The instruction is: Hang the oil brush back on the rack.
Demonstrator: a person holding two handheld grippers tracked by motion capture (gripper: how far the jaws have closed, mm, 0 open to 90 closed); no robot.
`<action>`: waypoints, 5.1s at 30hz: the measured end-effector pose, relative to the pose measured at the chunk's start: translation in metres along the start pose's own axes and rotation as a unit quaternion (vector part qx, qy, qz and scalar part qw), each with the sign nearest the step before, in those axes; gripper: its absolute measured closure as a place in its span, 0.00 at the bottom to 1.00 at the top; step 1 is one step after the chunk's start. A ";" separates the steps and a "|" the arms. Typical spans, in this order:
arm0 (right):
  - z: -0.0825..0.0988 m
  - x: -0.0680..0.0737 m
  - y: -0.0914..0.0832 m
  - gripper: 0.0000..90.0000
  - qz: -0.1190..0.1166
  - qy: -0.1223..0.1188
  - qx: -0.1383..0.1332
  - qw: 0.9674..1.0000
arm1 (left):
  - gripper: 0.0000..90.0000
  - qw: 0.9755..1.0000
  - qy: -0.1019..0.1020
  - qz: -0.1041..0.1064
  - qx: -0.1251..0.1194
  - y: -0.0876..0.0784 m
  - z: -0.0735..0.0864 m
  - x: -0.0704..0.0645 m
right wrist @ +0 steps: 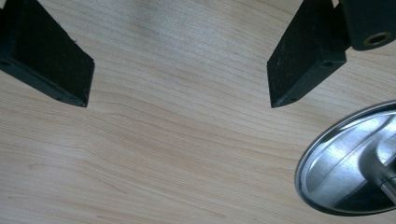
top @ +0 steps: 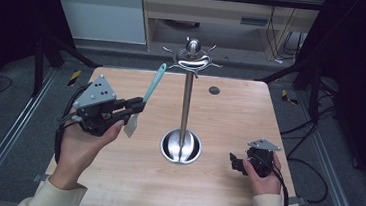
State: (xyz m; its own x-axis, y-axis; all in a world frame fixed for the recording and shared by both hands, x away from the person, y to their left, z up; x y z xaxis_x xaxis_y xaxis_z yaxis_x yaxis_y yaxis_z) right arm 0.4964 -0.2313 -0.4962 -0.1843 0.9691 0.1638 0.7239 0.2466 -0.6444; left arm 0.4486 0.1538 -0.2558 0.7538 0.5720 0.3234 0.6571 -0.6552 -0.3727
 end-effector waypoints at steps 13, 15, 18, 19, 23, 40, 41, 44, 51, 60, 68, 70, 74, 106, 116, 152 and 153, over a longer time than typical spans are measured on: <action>-0.001 -0.001 -0.001 0.09 0.001 -0.001 -0.004 1.000 | 0.91 1.000 0.003 0.009 0.012 0.010 -0.001 -0.001; -0.001 -0.001 -0.001 0.09 0.001 0.001 -0.004 1.000 | 0.91 1.000 0.001 0.011 0.011 0.013 -0.001 -0.001; -0.001 -0.001 -0.001 0.09 0.000 0.001 -0.004 1.000 | 0.91 1.000 -0.001 0.012 0.011 0.016 0.000 -0.002; -0.001 -0.002 -0.001 0.09 0.000 0.000 -0.004 1.000 | 0.91 1.000 -0.001 0.013 0.012 0.016 0.000 -0.002; -0.001 -0.002 -0.001 0.09 0.001 -0.001 -0.004 1.000 | 0.91 1.000 -0.003 0.014 0.012 0.018 0.000 -0.002; -0.001 -0.001 -0.001 0.09 -0.001 0.001 -0.004 1.000 | 0.90 1.000 -0.009 0.020 0.007 0.029 0.001 -0.003; -0.001 -0.002 -0.001 0.09 -0.001 0.001 -0.004 1.000 | 0.91 1.000 -0.008 0.020 0.008 0.030 0.001 -0.003; -0.001 -0.002 -0.001 0.09 0.000 0.001 -0.004 1.000 | 0.90 1.000 -0.008 0.019 0.010 0.031 0.001 -0.002; -0.001 -0.002 -0.001 0.09 -0.001 0.000 -0.004 1.000 | 0.90 1.000 -0.011 0.018 0.008 0.034 0.001 -0.002; -0.001 -0.002 0.000 0.09 0.000 -0.003 -0.004 1.000 | 0.90 1.000 -0.012 0.020 0.008 0.036 0.001 -0.002; -0.001 -0.002 0.000 0.09 0.000 -0.002 -0.003 1.000 | 0.90 1.000 -0.013 0.022 0.006 0.041 0.001 -0.001; -0.001 -0.002 -0.001 0.09 0.000 -0.002 -0.003 1.000 | 0.90 1.000 -0.012 0.021 0.008 0.041 0.000 -0.001; 0.000 -0.001 0.000 0.09 -0.002 -0.001 0.001 1.000 | 0.90 1.000 -0.014 0.020 0.010 0.043 0.000 0.000; 0.000 -0.002 -0.001 0.09 0.000 0.000 -0.002 1.000 | 0.16 1.000 -0.009 -0.017 0.018 0.023 0.023 0.006; 0.000 -0.002 -0.001 0.09 0.001 0.003 -0.002 1.000 | 0.09 0.999 -0.010 -0.033 0.032 0.008 0.064 0.011; 0.002 -0.001 0.000 0.09 0.003 -0.002 0.003 1.000 | 0.06 0.990 -0.044 -0.051 0.121 0.017 0.187 0.015; 0.002 -0.001 0.000 0.09 0.003 -0.003 0.003 1.000 | 0.06 0.990 -0.046 -0.053 0.121 0.017 0.190 0.016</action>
State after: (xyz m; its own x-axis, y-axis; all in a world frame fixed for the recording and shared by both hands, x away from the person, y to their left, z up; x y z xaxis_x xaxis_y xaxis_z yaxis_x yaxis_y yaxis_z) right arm 0.4957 -0.2318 -0.4978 -0.1835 0.9706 0.1559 0.7213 0.2407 -0.6494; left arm 0.4712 0.2455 -0.4218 0.6706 0.6808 0.2947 0.7042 -0.4592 -0.5415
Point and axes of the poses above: each handheld gripper's, and its own axes: y roughly forward along the jaws, z roughly out of its underside, x roughly to its left, the point moved 4 cm from there along y, roughly forward along the jaws, and after that the axes turned 14 degrees about y, right-handed, at the moved point
